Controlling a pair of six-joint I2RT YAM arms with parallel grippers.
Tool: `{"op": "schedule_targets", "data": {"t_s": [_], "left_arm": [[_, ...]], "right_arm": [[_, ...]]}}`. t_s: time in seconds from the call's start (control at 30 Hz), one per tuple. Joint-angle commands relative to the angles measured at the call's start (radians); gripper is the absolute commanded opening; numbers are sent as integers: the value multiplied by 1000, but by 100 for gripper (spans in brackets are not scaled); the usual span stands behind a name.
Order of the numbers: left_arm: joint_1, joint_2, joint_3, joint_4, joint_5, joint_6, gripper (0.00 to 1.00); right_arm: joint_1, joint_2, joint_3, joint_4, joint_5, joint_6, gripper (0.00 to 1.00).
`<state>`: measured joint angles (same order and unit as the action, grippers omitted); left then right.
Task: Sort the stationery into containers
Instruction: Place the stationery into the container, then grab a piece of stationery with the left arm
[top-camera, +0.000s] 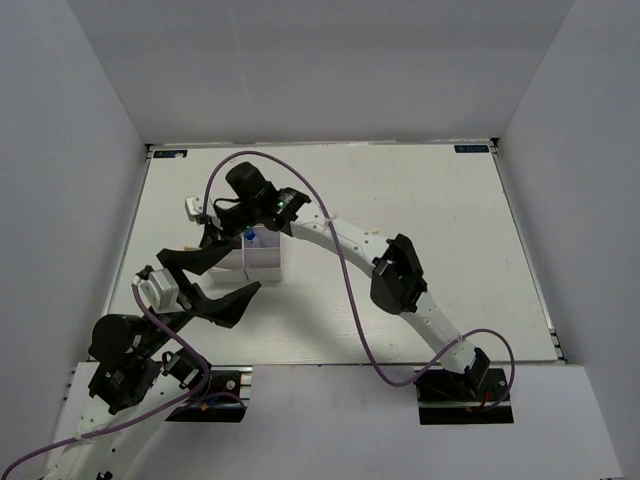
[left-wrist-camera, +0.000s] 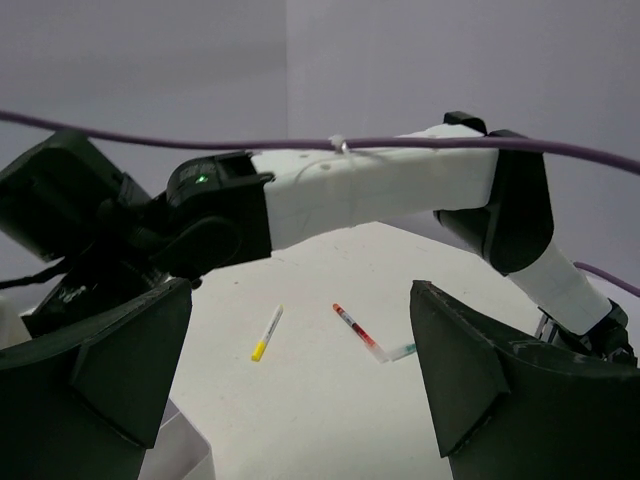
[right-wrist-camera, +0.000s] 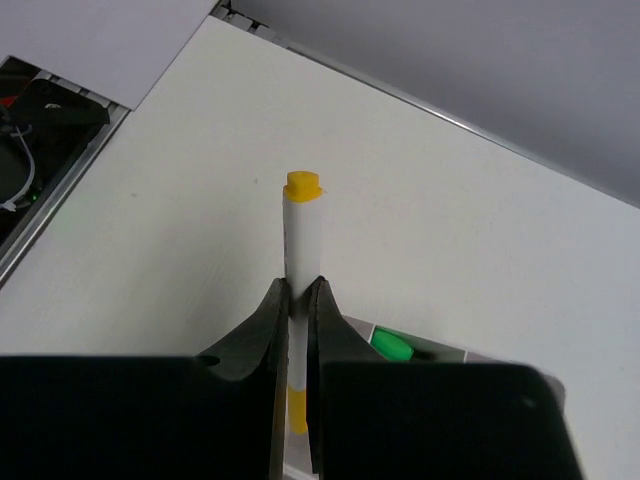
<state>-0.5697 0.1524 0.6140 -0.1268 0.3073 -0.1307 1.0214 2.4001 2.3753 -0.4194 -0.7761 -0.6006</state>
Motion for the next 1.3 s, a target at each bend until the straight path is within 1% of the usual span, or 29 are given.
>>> {"op": "schedule_targets", "data": {"t_s": [0.0,0.33,0.37,0.4,0.5,0.63,0.8,0.9,0.97,1.03,1.07,1.1,1.13,1.17,1.2,1.23,1.27], "left_arm": [[17,-5,-7,10,24,8,100],[27,-5,-7,10,33,8,100],[36,-5,-7,10,33,8,100],[36,-5,-7,10,33,8,100],[36,-5,-7,10,24,8,100],[45,4,-7,10,24,8,100],[45,13,-7,10,13,-1,100],[45,25,-16,10,3,-12,100],[45,44,-16,10,3,-23,100],[45,75,-16,23,3,-32,98],[45,87,-16,36,13,-32,97],[45,113,-16,52,13,-44,93],[45,130,-16,52,13,-56,92],[45,151,-16,61,25,-56,92],[45,176,6,61,41,-56,89],[45,206,18,61,53,-56,85],[45,270,32,61,78,-66,78]], "right_arm": [[-6,39,55,85,-81,15,0],[-23,128,84,117,-91,13,0],[-26,134,82,114,-92,12,9],[-27,136,81,116,-101,10,16],[-35,129,62,93,-114,4,28],[-40,107,48,73,-112,-8,36],[-47,68,35,57,-92,-16,37],[-57,21,29,9,-83,-28,35],[-67,-50,12,-24,-69,-24,30],[-79,-87,-8,-25,15,7,26],[-95,-152,-60,-25,43,18,22],[-106,-179,-86,-16,123,51,17],[-112,-203,-115,-7,161,68,13],[-139,-287,-222,11,188,85,9],[-153,-315,-269,25,211,99,0],[-167,-375,-313,80,310,166,0],[-202,-431,-458,105,360,203,0]]}}
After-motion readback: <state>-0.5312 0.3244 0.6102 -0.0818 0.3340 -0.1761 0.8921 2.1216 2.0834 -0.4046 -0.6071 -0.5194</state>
